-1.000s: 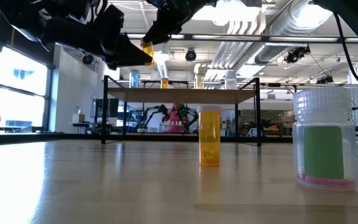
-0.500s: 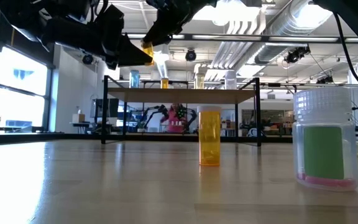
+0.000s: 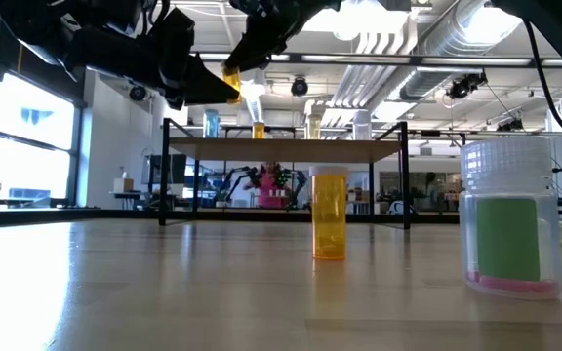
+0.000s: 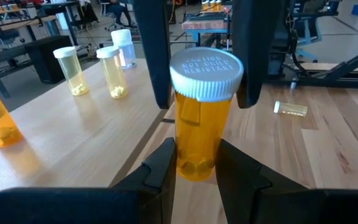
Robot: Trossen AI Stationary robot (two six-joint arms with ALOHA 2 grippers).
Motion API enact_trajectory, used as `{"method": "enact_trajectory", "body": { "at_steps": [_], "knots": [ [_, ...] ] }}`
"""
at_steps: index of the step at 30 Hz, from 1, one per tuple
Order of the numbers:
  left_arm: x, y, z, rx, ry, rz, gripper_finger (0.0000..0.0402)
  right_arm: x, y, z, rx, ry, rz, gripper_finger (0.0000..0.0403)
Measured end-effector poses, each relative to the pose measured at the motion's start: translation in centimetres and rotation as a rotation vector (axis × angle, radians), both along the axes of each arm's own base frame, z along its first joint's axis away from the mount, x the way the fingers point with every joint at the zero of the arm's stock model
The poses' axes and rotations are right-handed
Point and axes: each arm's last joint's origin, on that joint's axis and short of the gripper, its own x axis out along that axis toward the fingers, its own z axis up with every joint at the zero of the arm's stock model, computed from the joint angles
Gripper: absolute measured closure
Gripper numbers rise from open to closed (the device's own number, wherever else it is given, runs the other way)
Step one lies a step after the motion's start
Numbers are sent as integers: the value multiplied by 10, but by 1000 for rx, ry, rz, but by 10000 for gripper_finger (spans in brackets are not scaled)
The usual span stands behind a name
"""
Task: Pick and place medicine bottles onto shelf by color
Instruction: Adjust the orange pill bottle on the shelf
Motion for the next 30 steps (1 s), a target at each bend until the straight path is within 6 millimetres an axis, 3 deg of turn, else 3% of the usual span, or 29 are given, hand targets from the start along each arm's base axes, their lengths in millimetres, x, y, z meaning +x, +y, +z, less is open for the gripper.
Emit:
{"method": "enact_trajectory", "body": {
  "at_steps": [6,17,30],
  "knots": [
    [0,0,1,-12,-21,3,306,-1,0,1,0,-1,1,288],
    [0,0,3,9,-30,4,218,-5,-6,3,-29,13,-31,288],
    [-14,-2,26,81,-100,37,211,-49,-24,66,-88,-141,-128,288]
  ]
}}
